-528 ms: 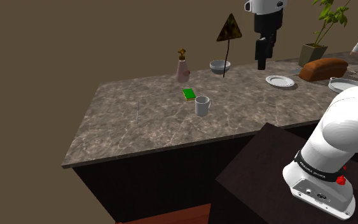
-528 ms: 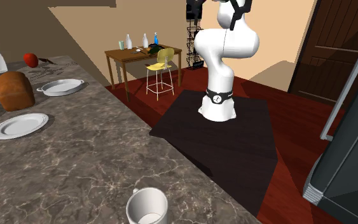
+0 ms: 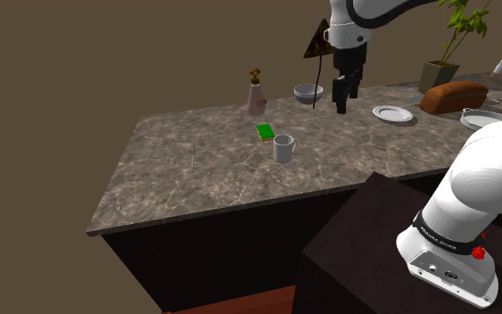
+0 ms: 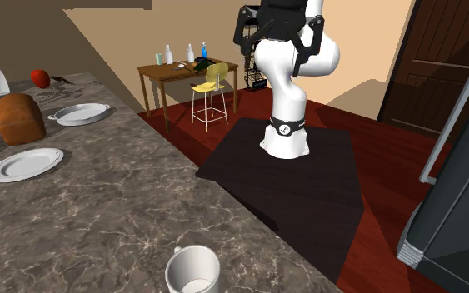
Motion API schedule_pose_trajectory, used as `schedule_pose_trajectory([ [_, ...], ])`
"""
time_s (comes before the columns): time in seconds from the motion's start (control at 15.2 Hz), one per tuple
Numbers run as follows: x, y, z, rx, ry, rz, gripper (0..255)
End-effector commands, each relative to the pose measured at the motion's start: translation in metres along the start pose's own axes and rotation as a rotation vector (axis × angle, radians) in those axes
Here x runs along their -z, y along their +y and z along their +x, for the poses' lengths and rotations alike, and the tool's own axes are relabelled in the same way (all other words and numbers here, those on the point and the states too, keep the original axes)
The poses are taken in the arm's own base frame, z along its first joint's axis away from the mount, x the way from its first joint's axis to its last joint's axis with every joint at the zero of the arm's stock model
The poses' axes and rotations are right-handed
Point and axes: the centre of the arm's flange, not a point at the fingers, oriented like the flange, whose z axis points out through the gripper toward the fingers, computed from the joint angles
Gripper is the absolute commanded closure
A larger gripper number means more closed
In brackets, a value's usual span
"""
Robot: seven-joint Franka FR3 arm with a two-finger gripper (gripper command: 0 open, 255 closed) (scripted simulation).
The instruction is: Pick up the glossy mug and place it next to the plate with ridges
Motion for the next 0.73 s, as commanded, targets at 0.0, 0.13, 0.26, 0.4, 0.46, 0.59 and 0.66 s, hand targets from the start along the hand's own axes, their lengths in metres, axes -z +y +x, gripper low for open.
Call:
schedule_pose_trajectory([
  [0.0,-0.016,0.001,0.016,-0.011,0.016,0.005,0],
  [0.13,-0.034,0.003,0.034,-0.022,0.028,0.010,0],
  [0.26,-0.051,0.005,0.053,-0.032,0.040,0.015,0],
  [0.4,-0.067,0.007,0.071,-0.043,0.052,0.020,0],
  [0.46,-0.076,0.008,0.081,-0.048,0.058,0.023,0],
  [0.59,-0.092,0.011,0.099,-0.058,0.070,0.028,0],
  [0.66,-0.100,0.012,0.109,-0.064,0.076,0.030,0],
])
